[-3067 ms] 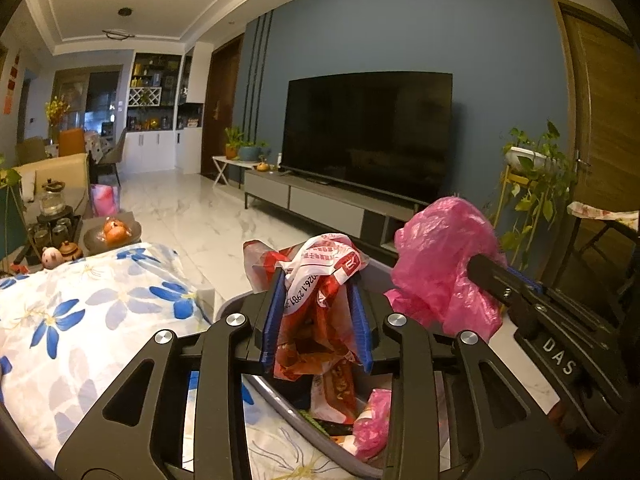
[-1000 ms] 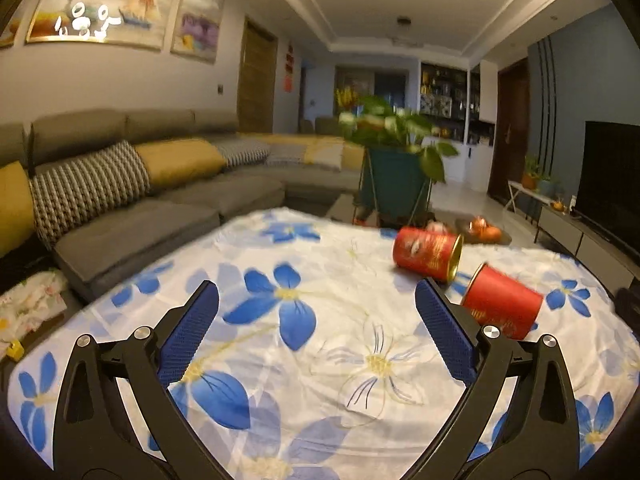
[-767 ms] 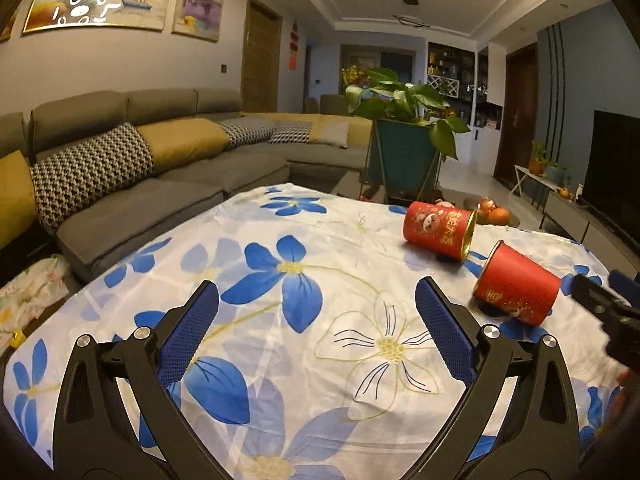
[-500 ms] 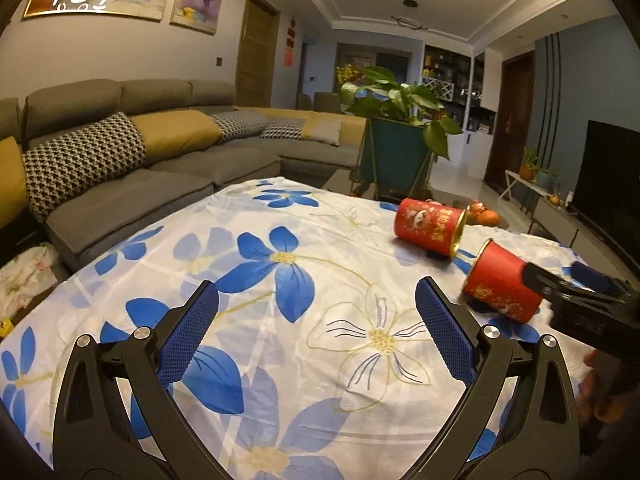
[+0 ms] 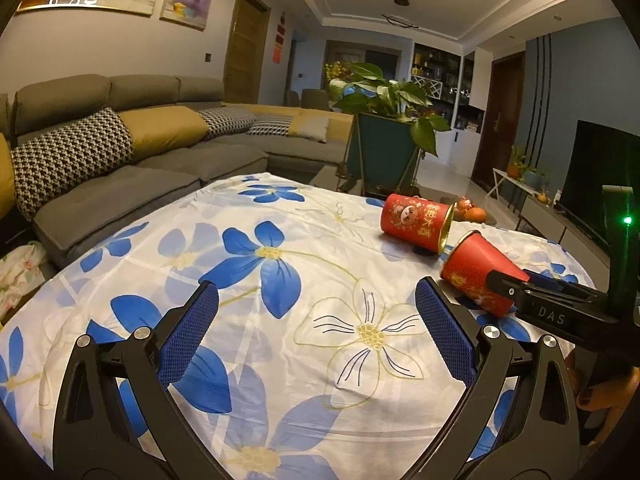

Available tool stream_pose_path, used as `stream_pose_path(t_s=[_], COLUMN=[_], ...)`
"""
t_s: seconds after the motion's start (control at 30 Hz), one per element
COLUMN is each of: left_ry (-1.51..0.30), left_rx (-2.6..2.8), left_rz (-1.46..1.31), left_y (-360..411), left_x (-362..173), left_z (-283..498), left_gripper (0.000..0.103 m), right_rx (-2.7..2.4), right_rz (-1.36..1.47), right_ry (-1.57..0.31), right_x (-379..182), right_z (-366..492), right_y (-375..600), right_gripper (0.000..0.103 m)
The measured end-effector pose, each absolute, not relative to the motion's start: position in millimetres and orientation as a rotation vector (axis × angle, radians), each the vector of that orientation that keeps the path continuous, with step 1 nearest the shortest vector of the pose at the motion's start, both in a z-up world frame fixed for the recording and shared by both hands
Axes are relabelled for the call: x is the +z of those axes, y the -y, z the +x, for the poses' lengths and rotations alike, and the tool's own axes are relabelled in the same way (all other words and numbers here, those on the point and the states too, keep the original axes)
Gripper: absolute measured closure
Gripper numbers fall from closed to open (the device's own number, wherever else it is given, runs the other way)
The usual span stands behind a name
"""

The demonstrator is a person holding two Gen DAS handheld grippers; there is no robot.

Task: Collect trash
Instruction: 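Grasp the other red paper cup with the left tool while the right tool holds its cup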

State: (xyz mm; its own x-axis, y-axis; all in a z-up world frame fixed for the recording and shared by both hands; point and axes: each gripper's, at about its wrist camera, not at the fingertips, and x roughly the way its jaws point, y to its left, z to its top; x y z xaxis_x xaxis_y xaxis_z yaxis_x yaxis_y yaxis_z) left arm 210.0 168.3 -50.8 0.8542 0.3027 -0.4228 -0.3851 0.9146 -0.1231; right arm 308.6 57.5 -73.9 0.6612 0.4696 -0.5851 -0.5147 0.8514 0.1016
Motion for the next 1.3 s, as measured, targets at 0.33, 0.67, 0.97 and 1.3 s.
stream_pose_path(t_s=[0.33,0.67,0.97,1.3], left_ry=[-0.41,-0.37,-0.474,-0.634], left_rx=[0.316,0.247,0.214,0.207], left_rz=[-0.174,-0.103,-0.106,-0.163], left_y=[-159.8,-126.8,-111.9,-120.2], left_x=[-47.6,-20.1,-33.5,-62.3], left_z=[212.9,256.2,350.6,394.9], left_gripper=[0.006,0.007,0.035,0.078], right_rx=[0.555,0.367,0.281,0.294], right_rz=[-0.072,0.055,0.164,0.189], right_ry=[-0.588,-0.484,-0.433,-0.423], right_x=[-63.9,-45.6,-37.2,-37.2], right_z=[284.8,266.7,265.6,263.6], right_y=[-46.3,12.8,59.8,65.3], right_gripper=[0.05,0.05,0.05,0.049])
